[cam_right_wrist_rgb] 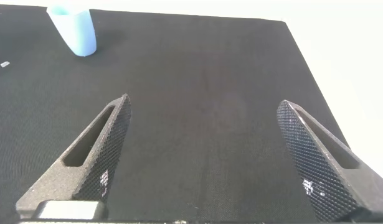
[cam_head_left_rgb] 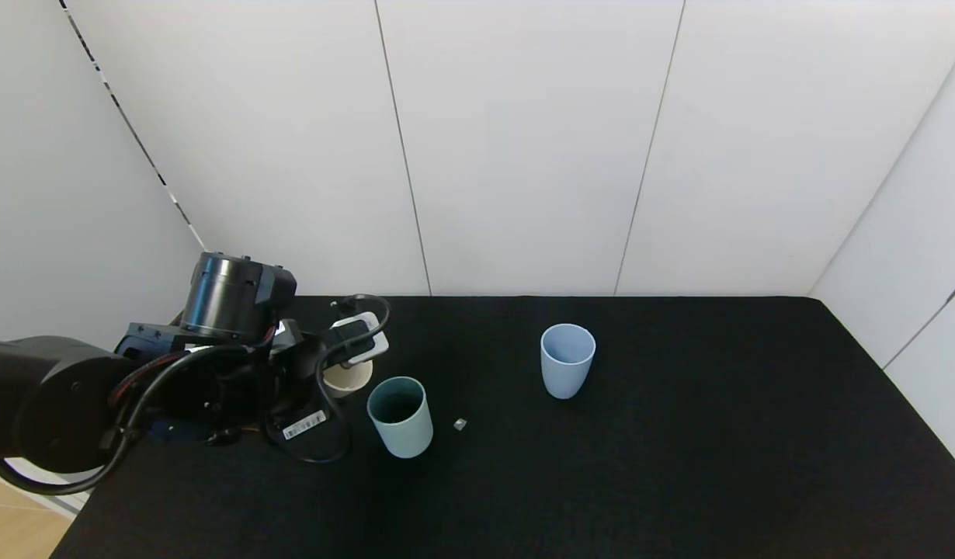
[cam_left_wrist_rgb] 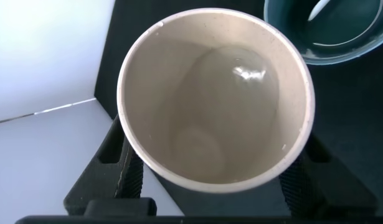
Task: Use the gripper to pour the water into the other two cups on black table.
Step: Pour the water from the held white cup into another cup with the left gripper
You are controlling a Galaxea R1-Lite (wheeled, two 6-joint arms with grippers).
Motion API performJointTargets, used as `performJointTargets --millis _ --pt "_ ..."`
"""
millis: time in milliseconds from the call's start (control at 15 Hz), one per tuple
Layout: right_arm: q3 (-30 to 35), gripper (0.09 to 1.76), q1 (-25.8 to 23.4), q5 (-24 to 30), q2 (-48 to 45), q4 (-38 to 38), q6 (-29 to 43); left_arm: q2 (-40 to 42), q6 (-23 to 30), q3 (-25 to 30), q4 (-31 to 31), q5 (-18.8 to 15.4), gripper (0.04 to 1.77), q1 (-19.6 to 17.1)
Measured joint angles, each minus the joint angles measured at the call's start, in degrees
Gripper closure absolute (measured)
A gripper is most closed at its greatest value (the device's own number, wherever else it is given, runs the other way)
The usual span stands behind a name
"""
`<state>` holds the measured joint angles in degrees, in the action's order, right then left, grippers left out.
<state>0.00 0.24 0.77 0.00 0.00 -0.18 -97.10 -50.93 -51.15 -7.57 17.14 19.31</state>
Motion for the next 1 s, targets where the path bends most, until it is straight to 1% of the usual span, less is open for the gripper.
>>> performJointTargets --millis 400,667,800,1000 --pt "0.00 0.14 -0.02 0.00 0.00 0.00 0.00 -0.96 -2.45 -1.02 -0.22 4.35 0.60 2.16" --pt "0.00 0.14 0.00 0.00 0.00 0.00 0.02 -1.49 -6.40 -1.46 -0.11 8.59 0.60 3.56" --pt "0.00 0.14 0.00 0.00 0.00 0.00 0.00 -1.72 -7.34 -1.49 -0.11 9.03 0.60 4.06" --pt "0.00 0.14 0.00 -0.02 0.00 0.00 0.02 -2.12 -8.68 -1.55 -0.30 10.83 0.60 4.67"
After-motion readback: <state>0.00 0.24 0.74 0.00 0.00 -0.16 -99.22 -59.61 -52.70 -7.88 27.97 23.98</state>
